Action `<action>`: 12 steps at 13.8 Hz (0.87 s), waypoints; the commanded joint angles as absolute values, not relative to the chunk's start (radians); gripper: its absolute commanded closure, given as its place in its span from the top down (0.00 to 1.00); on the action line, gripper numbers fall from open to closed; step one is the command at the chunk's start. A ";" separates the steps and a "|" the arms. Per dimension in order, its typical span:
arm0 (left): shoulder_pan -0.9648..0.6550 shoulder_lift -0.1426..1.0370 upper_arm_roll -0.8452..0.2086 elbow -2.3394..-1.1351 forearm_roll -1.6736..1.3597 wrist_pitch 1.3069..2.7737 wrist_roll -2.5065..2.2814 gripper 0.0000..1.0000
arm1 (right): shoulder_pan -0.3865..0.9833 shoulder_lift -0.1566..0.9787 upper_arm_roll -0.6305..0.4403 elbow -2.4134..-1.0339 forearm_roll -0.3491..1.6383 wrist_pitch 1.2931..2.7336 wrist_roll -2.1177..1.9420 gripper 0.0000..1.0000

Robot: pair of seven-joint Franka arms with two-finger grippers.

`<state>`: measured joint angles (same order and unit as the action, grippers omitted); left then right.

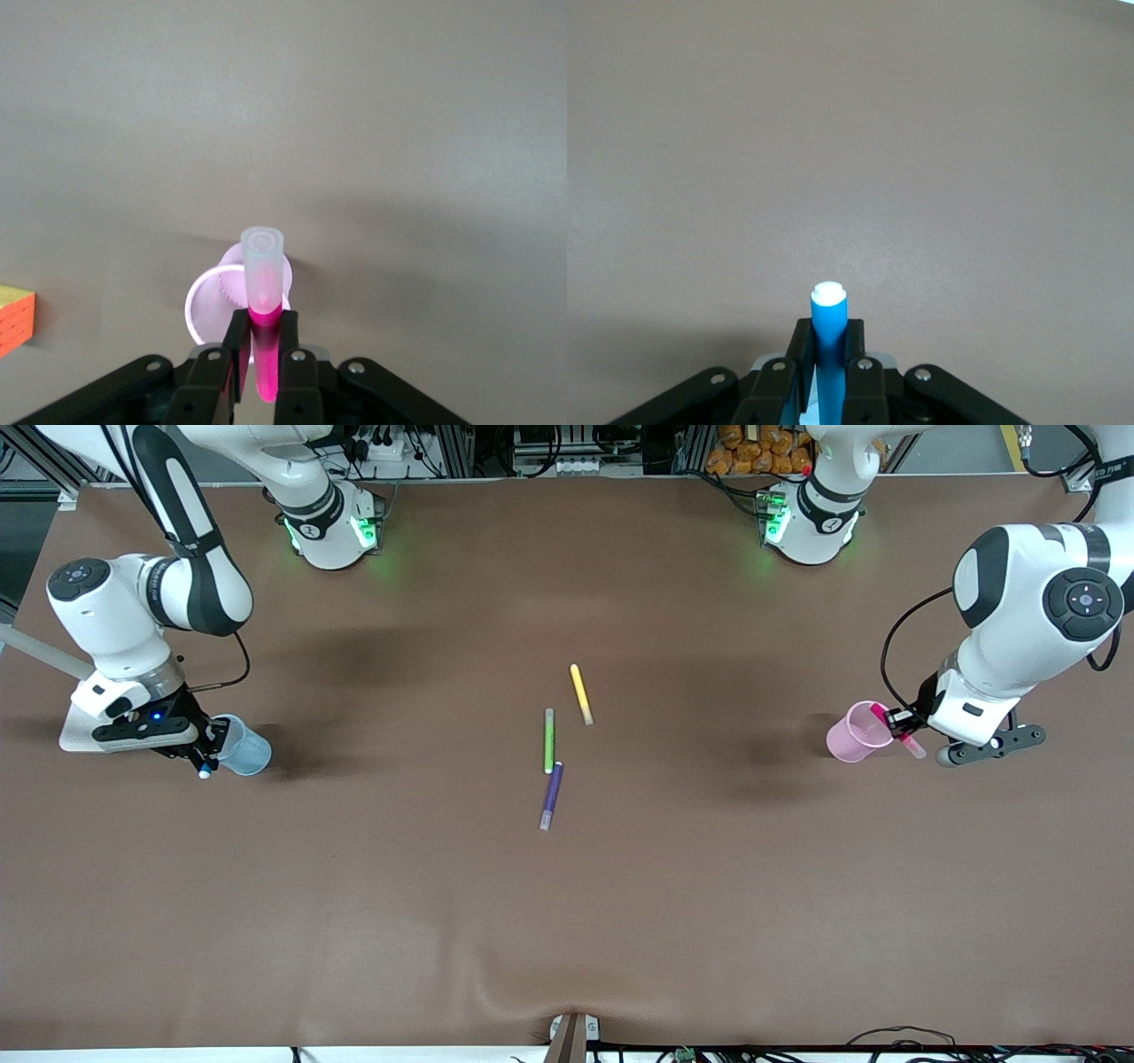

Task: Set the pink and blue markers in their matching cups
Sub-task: 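Lower both markers into their cups with both grippers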

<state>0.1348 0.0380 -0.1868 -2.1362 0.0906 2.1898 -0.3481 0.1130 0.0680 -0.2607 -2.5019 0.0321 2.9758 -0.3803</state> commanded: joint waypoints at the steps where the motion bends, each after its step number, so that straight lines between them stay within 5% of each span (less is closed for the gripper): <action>1: 0.152 -0.023 -0.198 -2.242 0.103 2.298 -0.347 0.00 | 0.110 0.058 -0.256 -2.522 0.041 3.005 -0.396 0.00; 9: 0.189 -0.011 -0.198 -2.362 0.103 2.480 -0.345 0.00 | 0.109 0.100 -0.256 -2.522 0.041 3.040 -0.396 0.00; 12: 0.201 0.006 -0.198 -2.376 0.103 2.494 -0.345 0.00 | 0.107 0.107 -0.256 -2.520 0.041 3.037 -0.385 0.16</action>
<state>0.1777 0.0205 -0.1874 -2.3491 0.0906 2.4696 -0.3481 0.1130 0.1093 -0.2604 -2.5124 0.0322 3.0244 -0.3815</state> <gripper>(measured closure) 0.833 0.819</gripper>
